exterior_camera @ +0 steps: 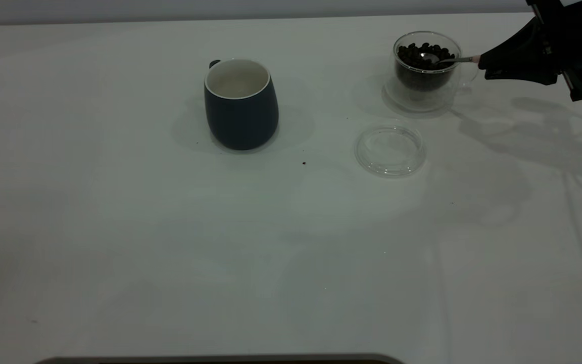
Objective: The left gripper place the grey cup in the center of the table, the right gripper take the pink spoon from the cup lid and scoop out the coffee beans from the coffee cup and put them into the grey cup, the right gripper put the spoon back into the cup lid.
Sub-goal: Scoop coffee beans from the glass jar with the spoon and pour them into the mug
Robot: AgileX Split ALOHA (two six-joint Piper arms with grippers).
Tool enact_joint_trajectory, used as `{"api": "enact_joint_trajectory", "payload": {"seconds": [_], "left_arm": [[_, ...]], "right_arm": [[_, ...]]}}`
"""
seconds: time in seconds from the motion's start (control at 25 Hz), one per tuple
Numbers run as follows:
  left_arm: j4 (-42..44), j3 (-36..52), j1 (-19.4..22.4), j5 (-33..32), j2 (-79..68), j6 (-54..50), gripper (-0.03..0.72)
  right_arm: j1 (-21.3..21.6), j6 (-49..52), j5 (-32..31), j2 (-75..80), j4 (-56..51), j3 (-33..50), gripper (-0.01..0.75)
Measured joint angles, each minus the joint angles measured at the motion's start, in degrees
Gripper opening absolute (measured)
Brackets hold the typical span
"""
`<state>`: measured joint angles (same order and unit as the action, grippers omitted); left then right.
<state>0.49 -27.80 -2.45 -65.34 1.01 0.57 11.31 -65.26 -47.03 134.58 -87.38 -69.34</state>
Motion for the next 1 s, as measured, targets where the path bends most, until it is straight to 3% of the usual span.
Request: {"api": "enact_joint_trajectory", "payload": {"seconds": [0.32,1.0], "left_arm": [[0.0,0.0,0.0,0.0,0.0,0.0,0.586],[0.0,0.0,0.0,0.0,0.0,-0.1,0.586]], "right_arm": [[2.7,3.8,-4.2,0.0,1.0,0.0,0.101],[2.8,4.9,-7.5,1.5,0.8,0.0,0.101]]}}
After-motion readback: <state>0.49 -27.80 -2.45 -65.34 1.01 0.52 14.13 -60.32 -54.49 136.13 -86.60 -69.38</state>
